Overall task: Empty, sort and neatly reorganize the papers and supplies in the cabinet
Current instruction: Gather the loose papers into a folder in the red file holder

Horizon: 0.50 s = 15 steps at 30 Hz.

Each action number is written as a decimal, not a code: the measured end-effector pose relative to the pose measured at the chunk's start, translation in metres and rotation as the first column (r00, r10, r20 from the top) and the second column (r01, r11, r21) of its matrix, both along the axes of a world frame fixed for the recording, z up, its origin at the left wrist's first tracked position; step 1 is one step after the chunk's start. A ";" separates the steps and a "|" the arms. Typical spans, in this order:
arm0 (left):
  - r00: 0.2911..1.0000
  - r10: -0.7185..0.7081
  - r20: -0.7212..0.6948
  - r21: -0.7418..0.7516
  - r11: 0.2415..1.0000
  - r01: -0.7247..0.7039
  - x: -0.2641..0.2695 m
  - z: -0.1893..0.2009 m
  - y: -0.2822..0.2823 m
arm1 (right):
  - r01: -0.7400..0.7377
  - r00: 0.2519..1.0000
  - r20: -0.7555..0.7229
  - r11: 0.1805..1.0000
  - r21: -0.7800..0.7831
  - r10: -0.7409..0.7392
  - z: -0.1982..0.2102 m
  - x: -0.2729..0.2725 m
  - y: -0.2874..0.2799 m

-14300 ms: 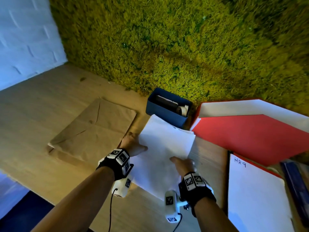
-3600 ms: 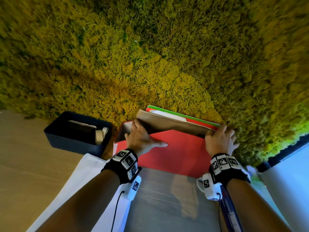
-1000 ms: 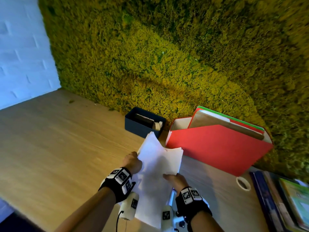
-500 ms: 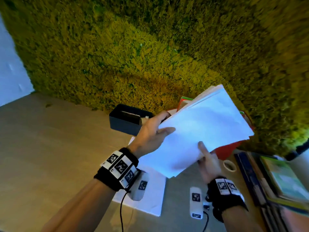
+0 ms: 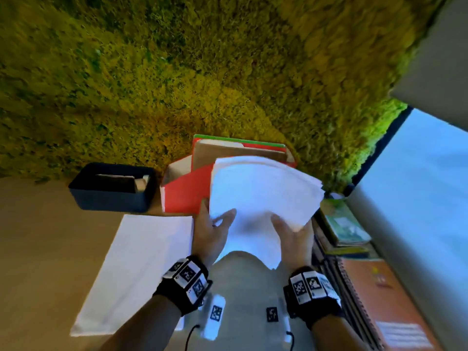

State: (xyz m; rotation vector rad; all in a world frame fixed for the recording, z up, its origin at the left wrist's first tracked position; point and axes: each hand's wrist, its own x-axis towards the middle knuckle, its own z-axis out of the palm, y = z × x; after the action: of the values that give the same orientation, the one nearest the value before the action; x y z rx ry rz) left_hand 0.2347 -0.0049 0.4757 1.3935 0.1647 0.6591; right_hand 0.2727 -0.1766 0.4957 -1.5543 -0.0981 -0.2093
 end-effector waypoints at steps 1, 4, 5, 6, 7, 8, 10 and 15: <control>0.999 0.008 -0.036 0.024 1.000 -0.007 0.000 -0.001 0.000 | -0.007 1.000 -0.016 1.000 -0.030 0.006 -0.005 0.000 -0.005; 0.996 0.032 -0.078 0.061 0.998 -0.027 0.008 0.002 -0.001 | -0.056 0.998 -0.017 0.995 -0.085 0.054 -0.007 0.003 -0.016; 0.998 0.031 -0.059 0.044 0.999 -0.028 0.010 0.008 -0.001 | -0.060 0.998 0.000 0.993 -0.100 0.061 -0.006 0.003 -0.018; 0.999 0.033 -0.020 0.019 0.999 -0.032 0.013 0.015 -0.003 | -0.043 0.998 0.035 0.992 -0.120 0.048 -0.004 0.006 -0.019; 0.999 0.049 0.017 0.000 0.999 -0.049 0.015 0.027 -0.006 | -0.017 0.996 0.090 0.990 -0.137 0.029 0.000 0.007 -0.020; 0.996 0.078 0.046 -0.018 0.997 -0.077 0.018 0.037 -0.008 | 0.020 0.986 0.164 0.987 -0.160 0.006 0.005 0.009 -0.021; 0.988 0.126 0.090 -0.046 0.991 -0.122 0.026 0.055 -0.010 | 0.109 0.935 0.355 0.963 -0.248 -0.015 0.015 0.014 -0.021; 0.969 0.248 -0.008 -0.124 0.961 -0.247 0.048 0.063 -0.008 | 0.304 0.797 0.602 0.825 -0.476 0.054 0.033 0.020 -0.023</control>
State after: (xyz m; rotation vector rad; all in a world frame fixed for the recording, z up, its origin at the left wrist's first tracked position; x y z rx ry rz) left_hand 0.2831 -0.0128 0.5387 1.2607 0.3729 0.8473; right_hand 0.2928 -0.1998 0.5287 -2.0300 -0.5983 -0.8511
